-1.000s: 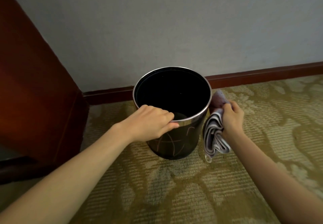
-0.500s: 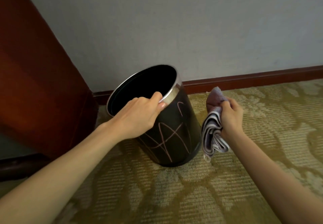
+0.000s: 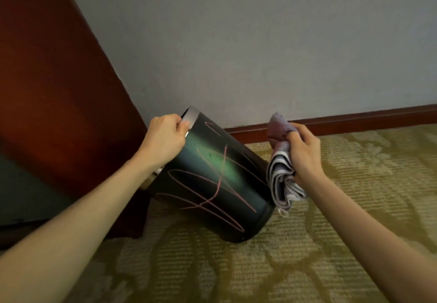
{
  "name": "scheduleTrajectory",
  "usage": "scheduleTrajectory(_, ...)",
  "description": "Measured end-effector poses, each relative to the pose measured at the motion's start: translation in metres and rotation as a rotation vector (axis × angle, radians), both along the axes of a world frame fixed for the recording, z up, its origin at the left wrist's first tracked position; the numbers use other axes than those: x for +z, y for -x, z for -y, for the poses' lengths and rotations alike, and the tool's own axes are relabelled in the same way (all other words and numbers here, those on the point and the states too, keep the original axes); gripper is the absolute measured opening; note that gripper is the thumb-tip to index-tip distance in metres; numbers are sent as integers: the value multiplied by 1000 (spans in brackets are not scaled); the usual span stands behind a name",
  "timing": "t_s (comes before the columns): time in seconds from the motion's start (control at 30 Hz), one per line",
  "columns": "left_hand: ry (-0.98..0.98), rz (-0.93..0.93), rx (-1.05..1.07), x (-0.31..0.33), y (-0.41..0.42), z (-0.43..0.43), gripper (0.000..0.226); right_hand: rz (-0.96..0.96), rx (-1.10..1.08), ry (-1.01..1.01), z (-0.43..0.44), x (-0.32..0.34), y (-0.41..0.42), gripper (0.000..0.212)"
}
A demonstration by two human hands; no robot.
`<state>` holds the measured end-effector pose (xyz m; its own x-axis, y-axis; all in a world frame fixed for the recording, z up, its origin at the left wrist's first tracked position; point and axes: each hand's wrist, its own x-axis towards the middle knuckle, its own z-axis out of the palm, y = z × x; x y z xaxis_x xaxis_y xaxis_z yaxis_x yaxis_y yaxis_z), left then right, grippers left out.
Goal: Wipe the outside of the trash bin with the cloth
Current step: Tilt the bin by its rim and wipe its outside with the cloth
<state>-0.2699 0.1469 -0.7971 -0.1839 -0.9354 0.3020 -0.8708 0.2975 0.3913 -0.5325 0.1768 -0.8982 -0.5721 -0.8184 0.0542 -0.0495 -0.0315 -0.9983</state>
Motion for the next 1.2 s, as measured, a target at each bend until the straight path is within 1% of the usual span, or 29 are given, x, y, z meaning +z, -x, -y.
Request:
scheduleTrajectory(0.13,12,-43,89,-2,-12,1,37,-42,13,-11,3,1,-2,23)
scheduleTrajectory(0.27,-5,-60,124,-5,-12,1,37,-75,32,-24,-1,-2,-7,25)
scheduleTrajectory(0.4,-189,-125,86,-2,-7,7,38,-91,49,-49,-8,-8,-20,24)
scheduleTrajectory(0.47,-281,-165,42,-2,-4,9,43,-99,69,-65,-12,-10,-29,24)
scheduleTrajectory(0.53,-315,-214,19,-4,1,9,46,-126,100,-95,-15,-12,-37,25)
scheduleTrajectory(0.63,-289,-235,34,-7,7,9,38,-278,162,-151,-18,-17,-47,33)
scheduleTrajectory(0.77,-330,-302,6,-7,9,12,32,-519,253,-151,-24,-22,-53,42)
scheduleTrajectory(0.87,-352,-312,-33,-9,9,9,36,-665,286,-132,-27,-26,-42,45)
scheduleTrajectory(1.0,-349,-295,-87,-11,13,4,48,-638,265,-137,-23,-31,-36,45)
scheduleTrajectory(1.07,-342,-298,-112,-12,14,3,54,-618,232,-171,-17,-33,-37,42)
scheduleTrajectory(1.13,-329,-318,-119,-13,14,2,53,-581,216,-216,-9,-34,-36,37)
scheduleTrajectory(1.2,-313,-345,-122,-13,14,0,50,-513,213,-272,0,-33,-34,38)
